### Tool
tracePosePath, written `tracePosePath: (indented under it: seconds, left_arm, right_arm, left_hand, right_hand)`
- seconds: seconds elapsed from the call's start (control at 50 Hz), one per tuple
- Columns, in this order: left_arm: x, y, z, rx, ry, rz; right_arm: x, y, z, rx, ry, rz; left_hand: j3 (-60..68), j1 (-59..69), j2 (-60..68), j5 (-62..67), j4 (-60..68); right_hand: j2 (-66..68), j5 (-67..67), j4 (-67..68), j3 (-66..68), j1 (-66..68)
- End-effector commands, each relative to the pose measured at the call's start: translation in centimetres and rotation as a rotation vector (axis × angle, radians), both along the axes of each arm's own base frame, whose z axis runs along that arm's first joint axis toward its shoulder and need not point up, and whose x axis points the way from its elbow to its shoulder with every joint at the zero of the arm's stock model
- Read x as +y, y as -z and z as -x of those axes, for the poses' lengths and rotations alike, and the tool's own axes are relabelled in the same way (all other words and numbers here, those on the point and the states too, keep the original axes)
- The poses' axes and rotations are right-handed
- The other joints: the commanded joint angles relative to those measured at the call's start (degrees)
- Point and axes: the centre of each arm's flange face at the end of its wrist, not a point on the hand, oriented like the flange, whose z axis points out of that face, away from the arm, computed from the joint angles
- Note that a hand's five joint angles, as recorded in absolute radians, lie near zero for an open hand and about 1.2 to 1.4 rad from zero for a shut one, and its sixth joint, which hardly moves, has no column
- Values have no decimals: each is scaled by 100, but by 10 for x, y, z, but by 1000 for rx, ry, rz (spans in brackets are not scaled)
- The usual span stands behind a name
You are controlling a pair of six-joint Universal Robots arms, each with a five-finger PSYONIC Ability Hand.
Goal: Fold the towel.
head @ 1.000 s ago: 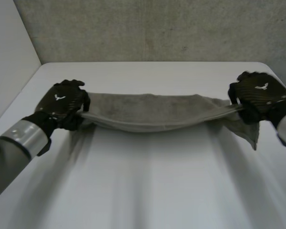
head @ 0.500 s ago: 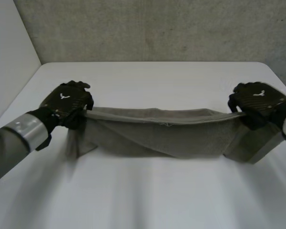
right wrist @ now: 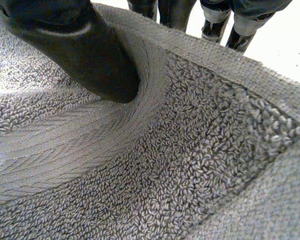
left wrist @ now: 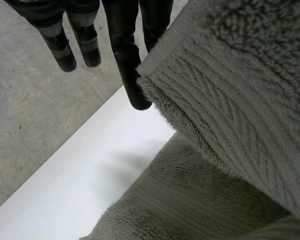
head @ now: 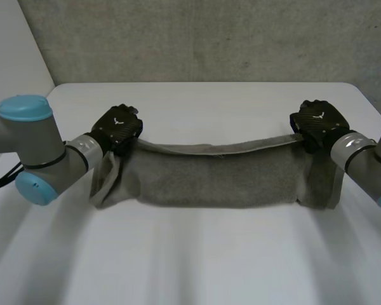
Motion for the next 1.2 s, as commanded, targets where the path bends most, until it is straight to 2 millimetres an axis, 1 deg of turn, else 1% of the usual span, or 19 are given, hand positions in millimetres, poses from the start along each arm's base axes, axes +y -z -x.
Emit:
tracePosePath:
  seconds: [0.02, 0.16, 0.38, 0.46, 0.5, 0.56, 0.6, 0.62, 0.64, 0.66, 0.68, 0.7, 0.76, 0.86, 0.92, 1.0, 1.04, 1.08, 1.2]
  left_arm:
    - [-13, 6, 1, 4, -21, 35]
    - [-20, 11, 2, 4, -24, 56]
    - [-27, 17, 0, -25, -31, 78]
    - [-25, 20, 0, -28, -29, 70]
    - [-26, 23, 0, -30, -30, 71]
    - [-28, 22, 0, -24, -33, 86]
    - [-28, 20, 0, -21, -33, 96]
    - [-28, 19, 0, -20, -32, 102]
    - [-28, 19, 0, -20, -32, 102]
    - [-29, 16, 0, -17, -33, 111]
    - [-29, 16, 0, -17, -33, 111]
    - [-29, 16, -1, -14, -32, 115]
    - [-32, 9, -4, -7, -39, 146]
    - [-36, -9, -8, 17, -49, 207]
    - [-38, -19, -14, 23, -65, 228]
    - [-38, -26, -16, 45, -65, 226]
    - [-39, -27, -18, 59, -68, 218]
    - [-42, -27, -22, 74, -81, 210]
    - [-55, -24, -40, 110, -125, 176]
  right_arm:
    - [-11, 13, -8, 4, 3, 24]
    - [-24, 30, -10, 9, 14, 15]
    - [-36, 39, -11, 10, 26, 19]
    - [-37, 43, -12, 11, 23, 18]
    - [-39, 44, -13, 9, 21, 27]
    - [-44, 44, -15, 5, 26, 54]
    - [-46, 46, -15, 4, 31, 62]
    - [-47, 46, -16, 4, 34, 65]
    - [-47, 46, -16, 4, 34, 66]
    - [-47, 46, -16, 4, 34, 66]
    - [-48, 44, -16, 3, 34, 69]
    - [-48, 42, -16, 2, 34, 74]
    - [-48, 38, -17, -6, 33, 79]
    - [-46, 12, -17, -121, 52, 80]
    - [-44, 6, -17, -155, 48, 76]
    - [-42, 6, -18, -155, 40, 66]
    - [-42, 7, -17, -154, 43, 65]
    - [-41, 7, -16, -152, 56, 58]
    - [-34, 5, -15, -154, 56, 45]
  left_hand:
    - [-291, -27, -35, -42, -336]
    - [-291, -27, -35, -42, -336]
    - [-291, -60, -69, -75, -336]
    - [-291, -784, -792, -799, -336]
    - [-291, -2057, -2066, -2072, -336]
    - [-291, -2715, -2723, -2730, -336]
    - [-291, -3301, -3310, -3316, -336]
    - [-291, -4223, -4231, -4238, -336]
    - [-291, -4232, -4241, -4247, -336]
    - [-291, -5048, -5057, -5063, -336]
    - [-291, -5057, -5065, -5071, -336]
    - [-291, -5040, -5048, -5055, -336]
    - [-291, -5040, -5048, -5055, -336]
    - [-291, -5057, -5065, -5072, -336]
    - [-291, -4873, -4882, -4888, -336]
    - [-291, -4216, -4224, -4231, -336]
    - [-291, -4349, -4357, -4364, -336]
    - [-291, -4650, -4658, -4665, -336]
    - [-291, -5006, -5014, -5021, -336]
  right_hand:
    - [444, 392, -436, -242, 532]
    - [444, 392, -436, -242, 532]
    - [444, 392, -436, -242, 532]
    - [444, 392, -436, -242, 532]
    - [444, 392, -436, -242, 532]
    - [444, 392, -436, -242, 532]
    - [-55, -107, -436, -242, 33]
    - [-2103, -2155, -436, -242, -2015]
    - [-4222, -4274, -436, -242, -4134]
    - [-4243, -4295, -436, -242, -4155]
    - [-6308, -6360, -436, -242, -6220]
    - [-6556, -6608, -436, -242, -6468]
    - [-6556, -6608, -436, -242, -6468]
    - [-6556, -6608, -436, -242, -6468]
    - [-6556, -6608, -436, -242, -6468]
    - [-5443, -5495, -436, -242, -5355]
    - [-5538, -5590, -436, -242, -5451]
    - [-6556, -6608, -436, -242, -6468]
    - [-6556, -6608, -436, -242, -6468]
